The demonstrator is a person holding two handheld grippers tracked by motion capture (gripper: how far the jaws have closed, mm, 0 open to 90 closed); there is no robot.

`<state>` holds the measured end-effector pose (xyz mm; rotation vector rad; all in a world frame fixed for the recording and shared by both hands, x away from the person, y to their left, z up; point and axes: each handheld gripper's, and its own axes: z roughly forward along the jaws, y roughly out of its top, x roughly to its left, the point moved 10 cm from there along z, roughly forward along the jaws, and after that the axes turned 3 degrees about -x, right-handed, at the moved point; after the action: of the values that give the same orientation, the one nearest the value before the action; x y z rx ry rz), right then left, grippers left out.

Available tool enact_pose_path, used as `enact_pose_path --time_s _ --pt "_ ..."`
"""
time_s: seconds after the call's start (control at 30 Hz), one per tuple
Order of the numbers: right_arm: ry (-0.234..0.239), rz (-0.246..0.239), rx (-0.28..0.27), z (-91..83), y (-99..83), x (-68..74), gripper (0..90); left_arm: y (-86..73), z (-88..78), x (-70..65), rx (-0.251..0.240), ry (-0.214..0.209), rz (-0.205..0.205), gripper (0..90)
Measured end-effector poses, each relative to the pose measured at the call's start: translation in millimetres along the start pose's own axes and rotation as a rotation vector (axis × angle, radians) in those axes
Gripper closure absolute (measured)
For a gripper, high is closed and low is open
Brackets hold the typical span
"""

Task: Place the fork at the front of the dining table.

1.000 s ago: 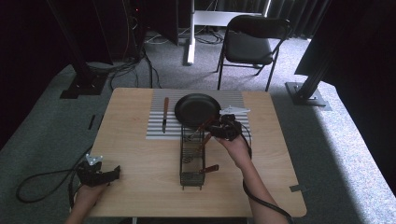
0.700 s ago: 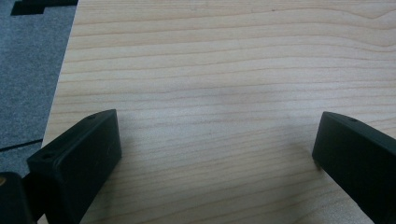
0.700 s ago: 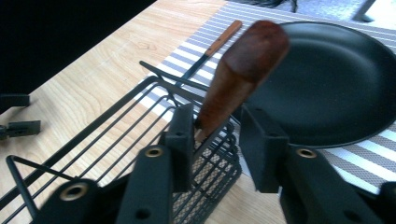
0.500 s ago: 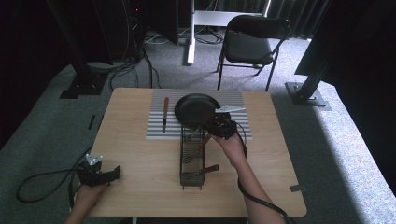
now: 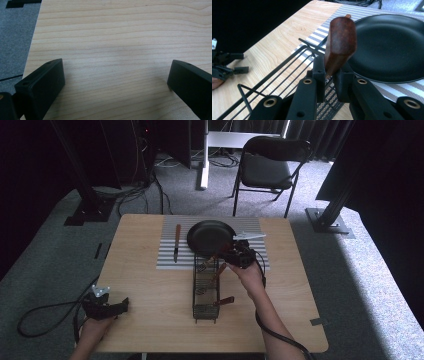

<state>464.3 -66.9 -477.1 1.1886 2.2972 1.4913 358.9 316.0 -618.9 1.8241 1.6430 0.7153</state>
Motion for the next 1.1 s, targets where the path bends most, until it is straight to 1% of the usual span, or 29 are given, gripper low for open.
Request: enact_pose_path --time_s 0.07,0.13,0.3,0.43,0.63,0.87,0.93,1.1 --pt "-0.011 -0.016 0.003 -1.7 1.4 2.4 80.8 -0.1 0.0 0.0 0.000 0.000 0.000 1.0" --pt "-0.005 -0.031 -0.001 -4.2 3.8 5.1 80.8 0.0 0.0 0.0 0.001 0.000 0.001 1.0" --pt "0.010 -0.033 -0.028 -14.9 13.7 11.2 80.8 -0.1 -0.1 0.0 0.001 0.000 0.000 1.0" --pt "0.009 -0.046 -0.041 -24.3 21.5 15.1 80.9 0.0 -0.1 0.1 0.001 0.000 0.001 1.0" --pt "-0.010 -0.075 -0.057 -41.3 32.0 18.7 80.9 0.0 0.0 0.1 0.001 0.000 0.001 1.0" --pt "-0.018 -0.079 -0.089 -64.1 42.5 19.3 80.9 0.1 0.1 0.1 -0.002 0.000 0.000 1.0" --pt "-0.014 -0.073 -0.101 -70.8 45.4 18.9 80.9 0.2 0.2 0.0 -0.002 0.000 0.000 1.0" --pt "-0.025 -0.067 -0.136 -87.6 54.0 16.2 80.9 0.0 -0.1 0.1 0.001 0.000 0.001 1.0"
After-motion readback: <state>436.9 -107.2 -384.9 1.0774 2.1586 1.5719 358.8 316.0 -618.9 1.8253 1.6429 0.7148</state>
